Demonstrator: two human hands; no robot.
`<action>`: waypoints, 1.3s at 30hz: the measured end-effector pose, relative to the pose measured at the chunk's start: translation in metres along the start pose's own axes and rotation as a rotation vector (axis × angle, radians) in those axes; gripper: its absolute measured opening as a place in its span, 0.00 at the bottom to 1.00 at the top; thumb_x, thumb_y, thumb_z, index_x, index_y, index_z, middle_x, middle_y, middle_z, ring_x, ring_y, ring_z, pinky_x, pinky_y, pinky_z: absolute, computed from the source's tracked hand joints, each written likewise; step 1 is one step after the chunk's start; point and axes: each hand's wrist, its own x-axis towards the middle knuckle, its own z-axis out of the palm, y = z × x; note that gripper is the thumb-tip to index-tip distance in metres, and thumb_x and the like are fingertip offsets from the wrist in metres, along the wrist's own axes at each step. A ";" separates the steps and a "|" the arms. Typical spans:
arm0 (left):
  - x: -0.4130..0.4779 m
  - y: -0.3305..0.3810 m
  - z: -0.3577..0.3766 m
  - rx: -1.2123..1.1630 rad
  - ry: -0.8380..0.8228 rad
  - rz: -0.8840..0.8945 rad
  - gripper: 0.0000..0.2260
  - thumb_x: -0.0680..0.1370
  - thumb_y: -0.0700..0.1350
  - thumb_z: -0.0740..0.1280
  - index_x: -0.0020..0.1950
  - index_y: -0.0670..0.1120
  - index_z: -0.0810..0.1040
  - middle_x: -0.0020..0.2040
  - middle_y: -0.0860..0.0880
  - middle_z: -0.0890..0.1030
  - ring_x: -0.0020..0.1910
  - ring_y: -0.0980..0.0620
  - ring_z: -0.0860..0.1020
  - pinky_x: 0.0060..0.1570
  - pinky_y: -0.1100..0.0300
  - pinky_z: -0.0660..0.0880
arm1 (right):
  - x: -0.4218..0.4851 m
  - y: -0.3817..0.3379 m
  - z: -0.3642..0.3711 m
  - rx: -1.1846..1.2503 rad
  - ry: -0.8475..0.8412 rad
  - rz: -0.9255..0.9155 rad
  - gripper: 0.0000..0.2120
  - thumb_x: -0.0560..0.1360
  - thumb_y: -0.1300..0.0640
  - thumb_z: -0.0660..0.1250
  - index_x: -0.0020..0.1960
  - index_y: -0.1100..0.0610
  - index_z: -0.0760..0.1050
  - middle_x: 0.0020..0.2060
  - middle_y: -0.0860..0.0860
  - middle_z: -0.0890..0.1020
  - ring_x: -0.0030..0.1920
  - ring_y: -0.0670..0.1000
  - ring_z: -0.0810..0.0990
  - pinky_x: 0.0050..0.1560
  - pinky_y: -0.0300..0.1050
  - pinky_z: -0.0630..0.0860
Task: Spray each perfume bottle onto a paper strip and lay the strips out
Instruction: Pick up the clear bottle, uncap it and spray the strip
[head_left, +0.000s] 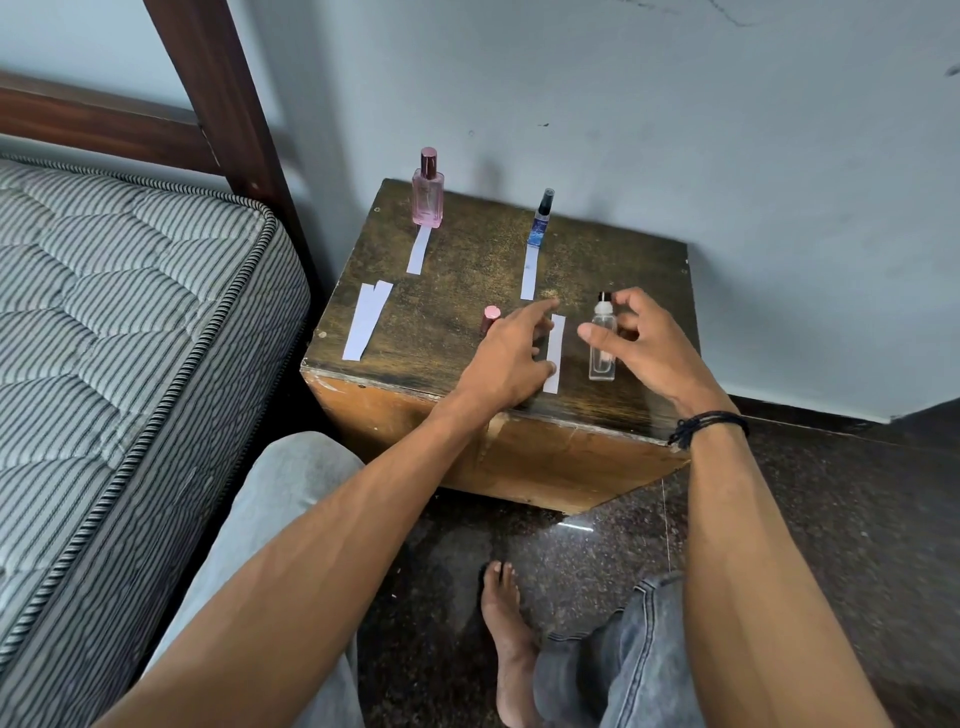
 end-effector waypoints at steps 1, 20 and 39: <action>-0.001 0.001 0.000 0.005 0.011 0.003 0.33 0.74 0.34 0.72 0.77 0.46 0.66 0.65 0.46 0.76 0.63 0.49 0.76 0.61 0.58 0.77 | -0.001 -0.001 0.000 0.006 0.021 -0.005 0.23 0.73 0.34 0.70 0.60 0.42 0.68 0.61 0.43 0.82 0.62 0.49 0.80 0.66 0.56 0.71; -0.004 0.001 -0.018 0.240 0.482 -0.023 0.15 0.73 0.38 0.72 0.59 0.48 0.80 0.59 0.49 0.78 0.57 0.48 0.72 0.57 0.62 0.67 | 0.008 0.011 0.000 -0.057 0.108 -0.105 0.18 0.76 0.46 0.74 0.57 0.40 0.66 0.53 0.47 0.81 0.51 0.53 0.80 0.57 0.61 0.79; -0.003 0.010 -0.025 -0.121 0.452 -0.083 0.11 0.77 0.39 0.72 0.57 0.50 0.80 0.50 0.55 0.84 0.49 0.59 0.83 0.55 0.56 0.81 | 0.008 0.010 -0.011 -0.017 0.239 -0.205 0.33 0.65 0.41 0.81 0.65 0.40 0.70 0.59 0.45 0.75 0.48 0.46 0.76 0.48 0.43 0.74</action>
